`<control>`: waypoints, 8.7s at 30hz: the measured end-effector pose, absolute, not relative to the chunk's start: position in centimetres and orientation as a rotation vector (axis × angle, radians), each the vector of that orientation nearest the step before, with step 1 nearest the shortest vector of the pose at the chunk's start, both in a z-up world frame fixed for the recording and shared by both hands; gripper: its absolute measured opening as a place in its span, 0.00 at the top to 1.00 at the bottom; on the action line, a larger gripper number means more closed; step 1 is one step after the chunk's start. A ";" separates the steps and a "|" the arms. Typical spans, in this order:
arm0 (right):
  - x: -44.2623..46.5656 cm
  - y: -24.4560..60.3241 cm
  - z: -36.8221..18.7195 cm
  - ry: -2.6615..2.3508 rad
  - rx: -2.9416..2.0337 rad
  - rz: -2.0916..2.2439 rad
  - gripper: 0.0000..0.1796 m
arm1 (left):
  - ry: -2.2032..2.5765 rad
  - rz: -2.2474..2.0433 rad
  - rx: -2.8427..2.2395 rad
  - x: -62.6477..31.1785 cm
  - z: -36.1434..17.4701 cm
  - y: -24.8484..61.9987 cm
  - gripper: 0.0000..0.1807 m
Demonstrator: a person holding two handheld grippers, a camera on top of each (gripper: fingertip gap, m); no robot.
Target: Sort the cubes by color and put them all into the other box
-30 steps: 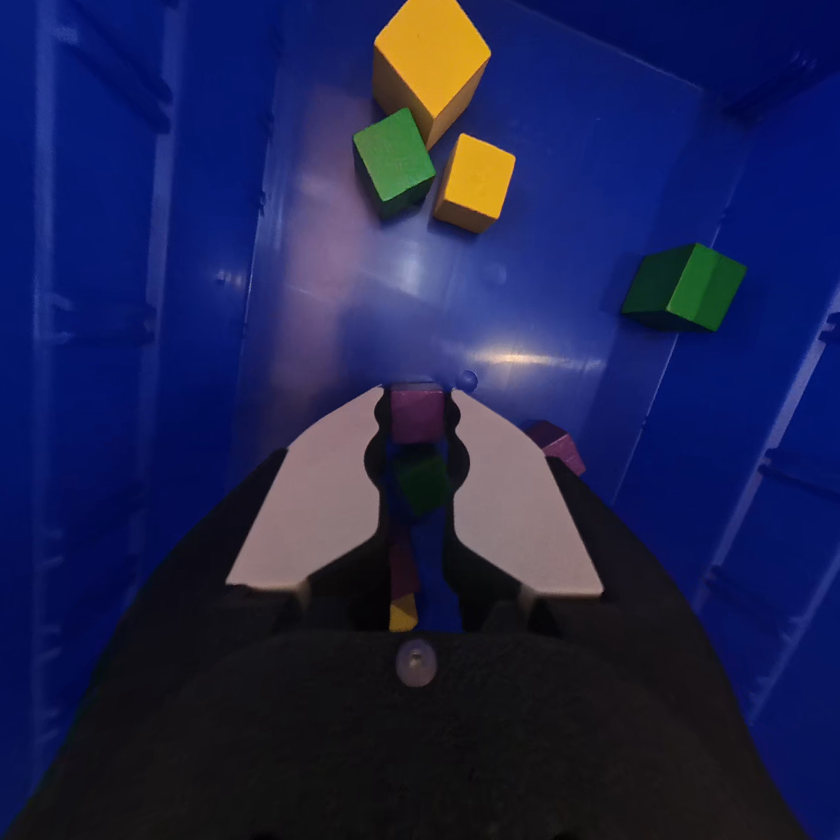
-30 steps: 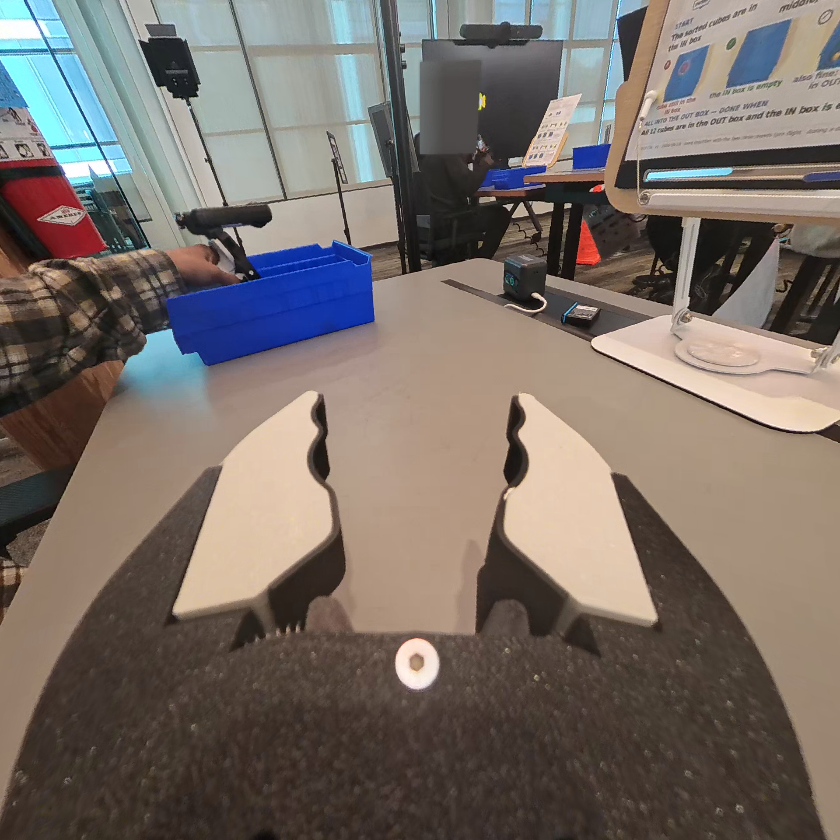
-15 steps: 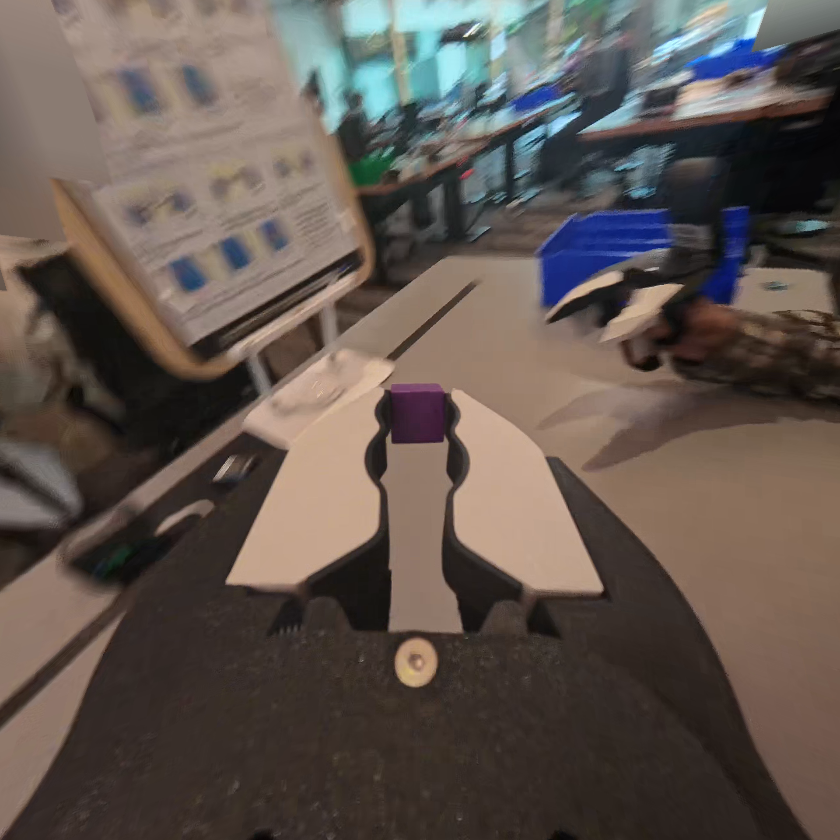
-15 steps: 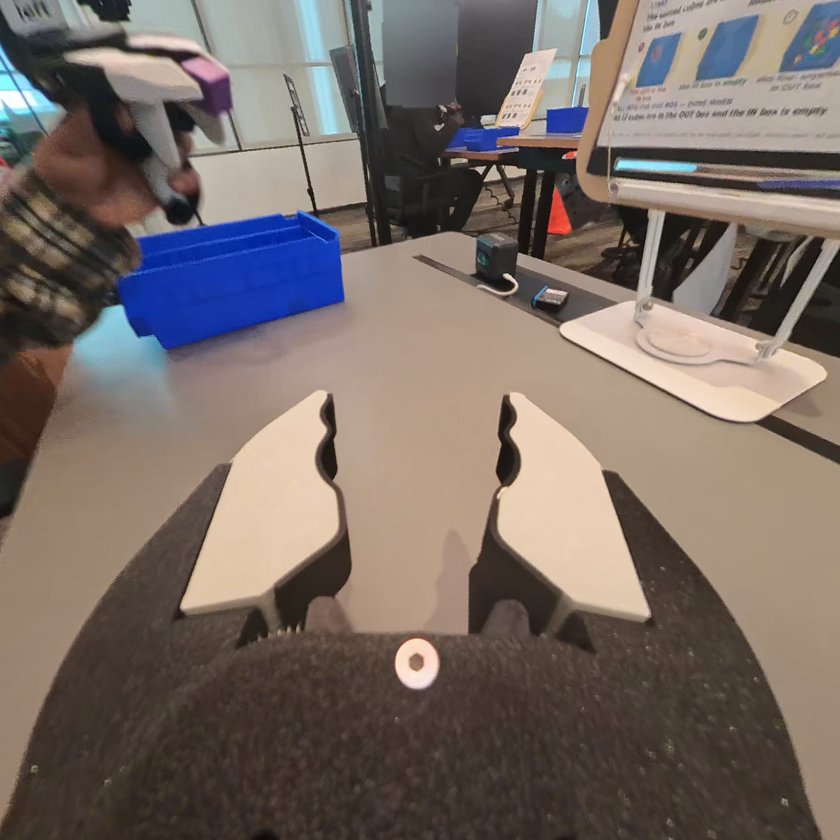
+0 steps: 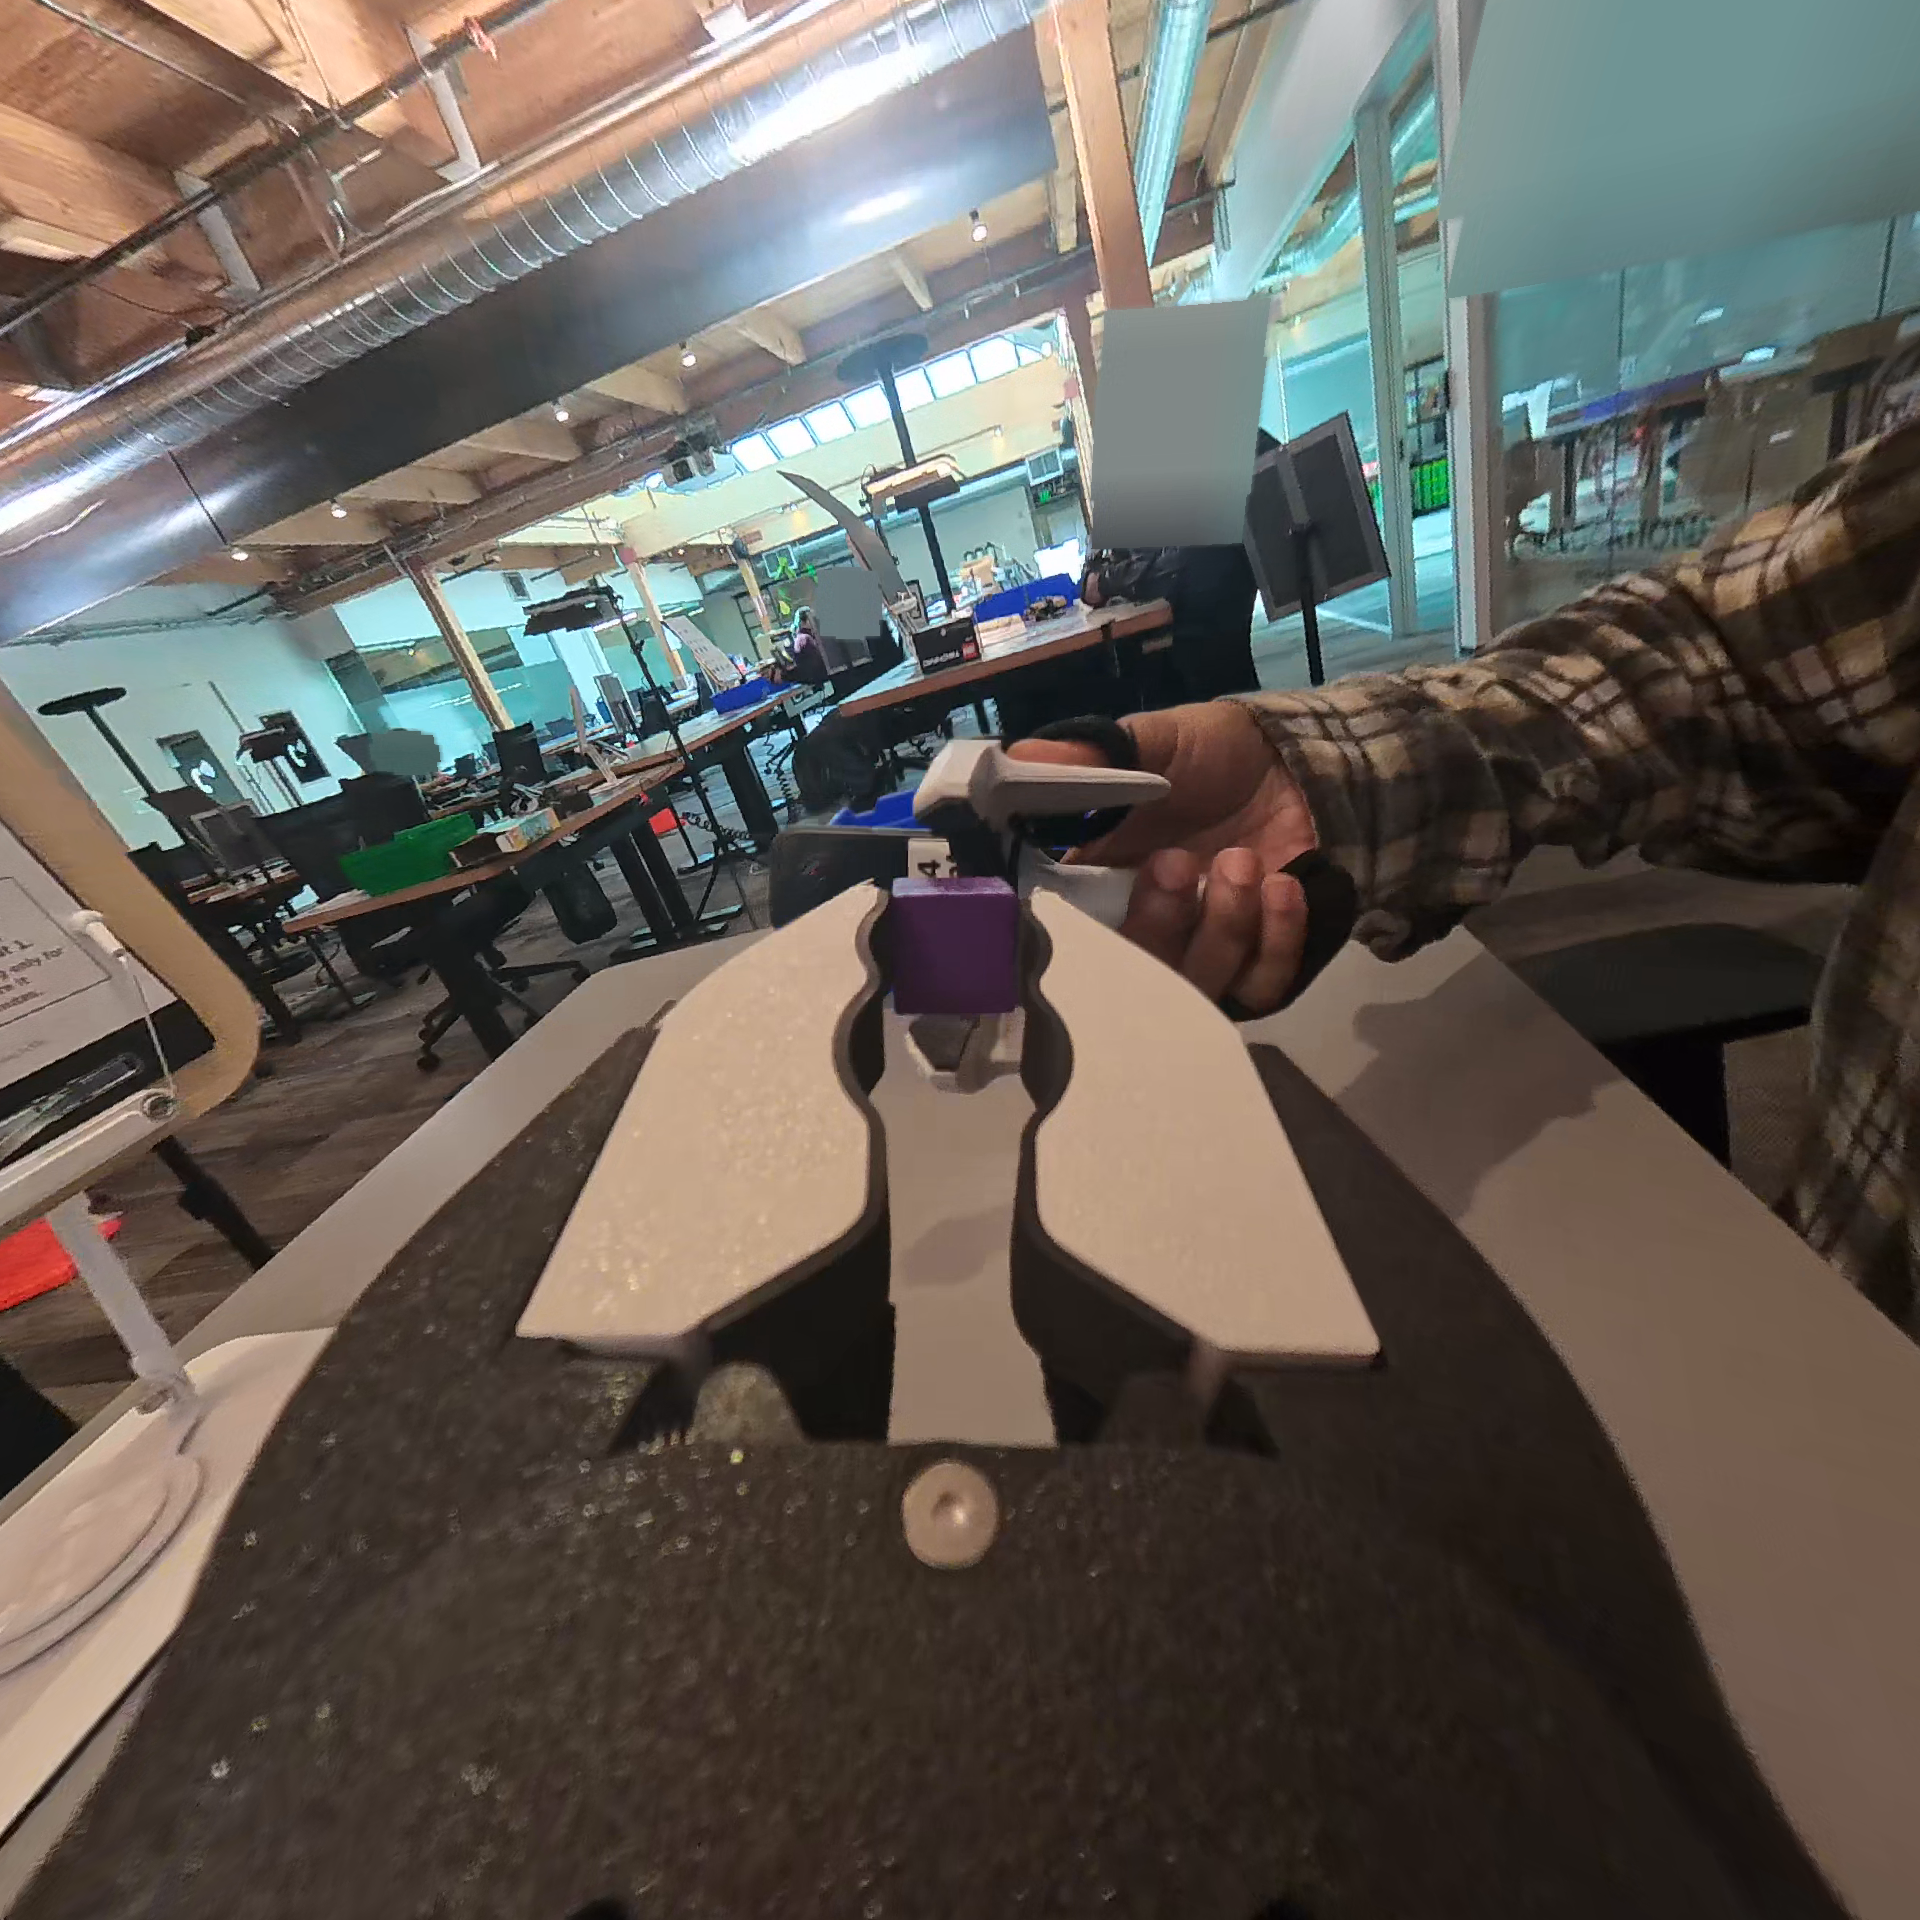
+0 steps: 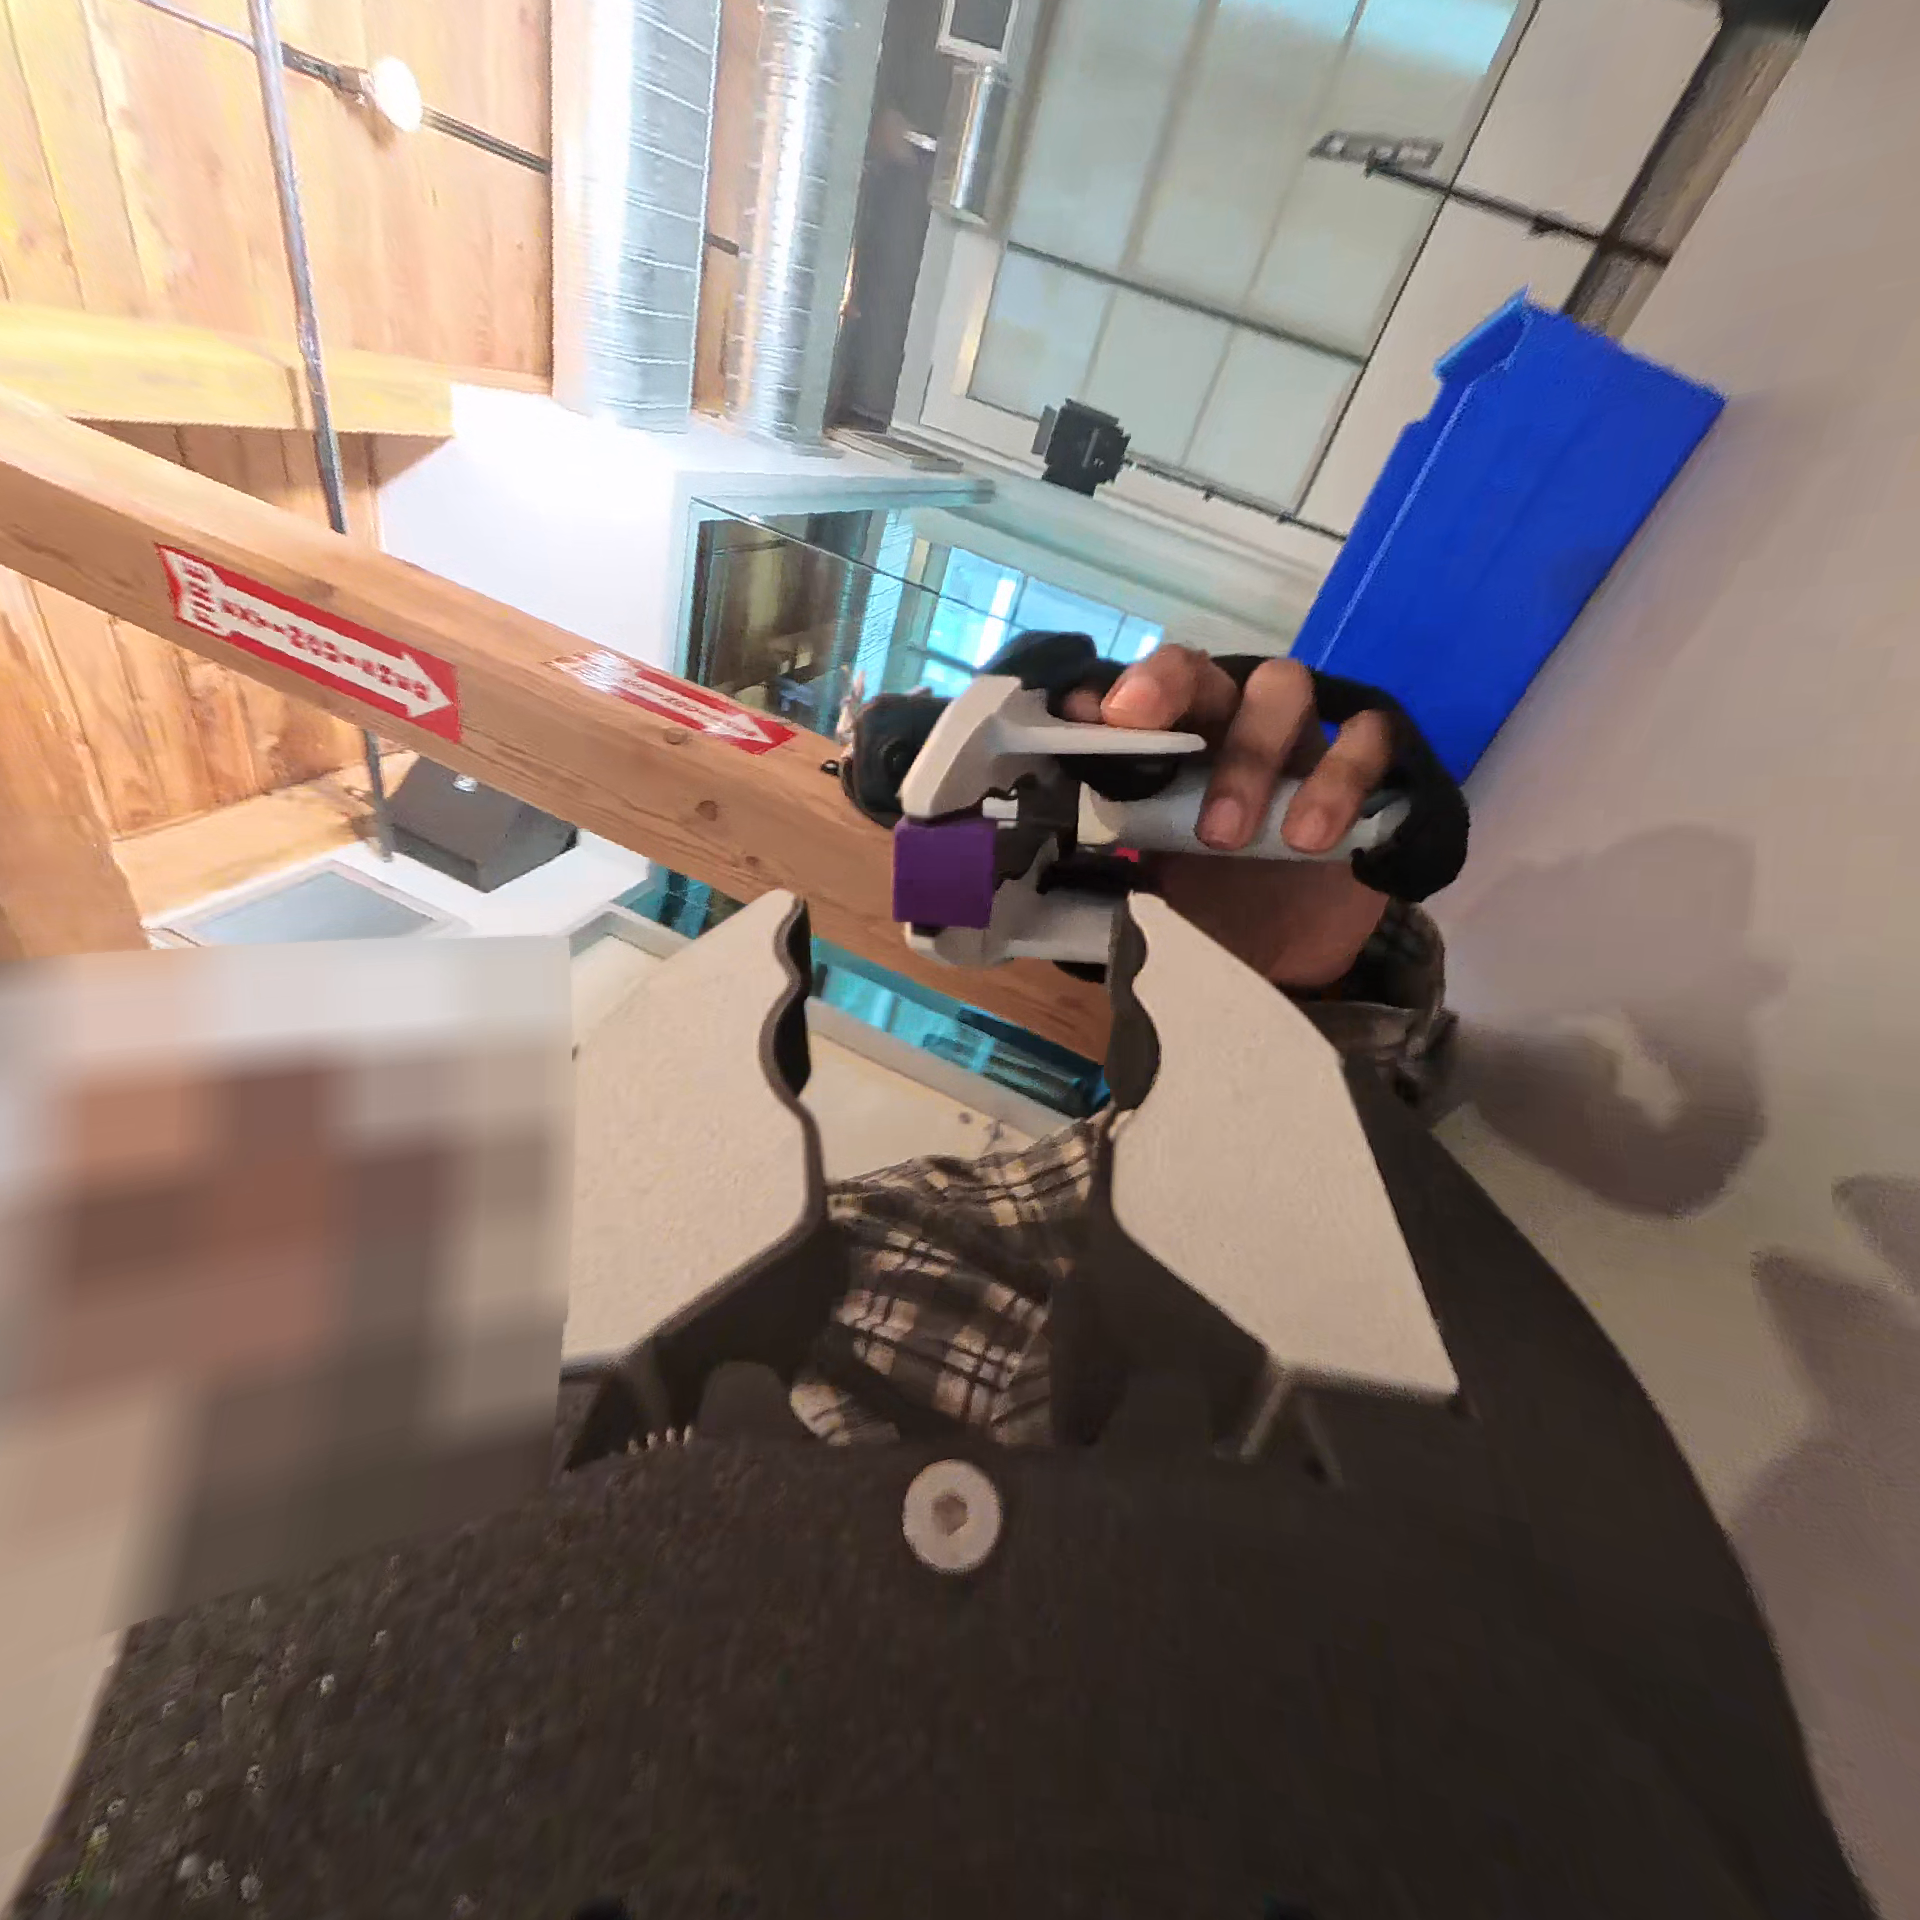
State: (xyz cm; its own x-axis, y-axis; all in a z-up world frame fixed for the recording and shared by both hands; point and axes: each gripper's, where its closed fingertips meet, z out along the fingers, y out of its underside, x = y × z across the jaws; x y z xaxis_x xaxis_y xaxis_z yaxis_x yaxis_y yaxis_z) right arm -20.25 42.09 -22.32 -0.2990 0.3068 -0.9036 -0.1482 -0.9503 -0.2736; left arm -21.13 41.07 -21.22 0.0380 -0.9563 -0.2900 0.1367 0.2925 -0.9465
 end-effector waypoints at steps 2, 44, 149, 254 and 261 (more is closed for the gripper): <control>-21.2 41.6 -22.5 -0.218 -1.665 2.367 0.72 | 1.227 -1.023 -0.900 -21.2 -21.5 41.0 0.88; 30.9 36.4 -38.3 -0.115 -3.037 -0.134 0.87 | 1.262 -1.029 -1.176 -18.3 -27.0 41.7 0.79; -19.8 44.2 -21.7 -0.389 -1.762 2.001 0.63 | 1.163 -0.879 -0.949 -24.5 -19.7 45.1 0.84; -16.5 49.0 -28.7 -0.749 -1.577 0.707 0.56 | 1.183 -0.199 -2.105 -59.1 -24.5 46.3 0.61; -18.3 48.7 -28.2 -0.772 -1.599 0.726 0.57 | 1.341 -0.234 -2.353 -63.0 -33.4 45.7 0.69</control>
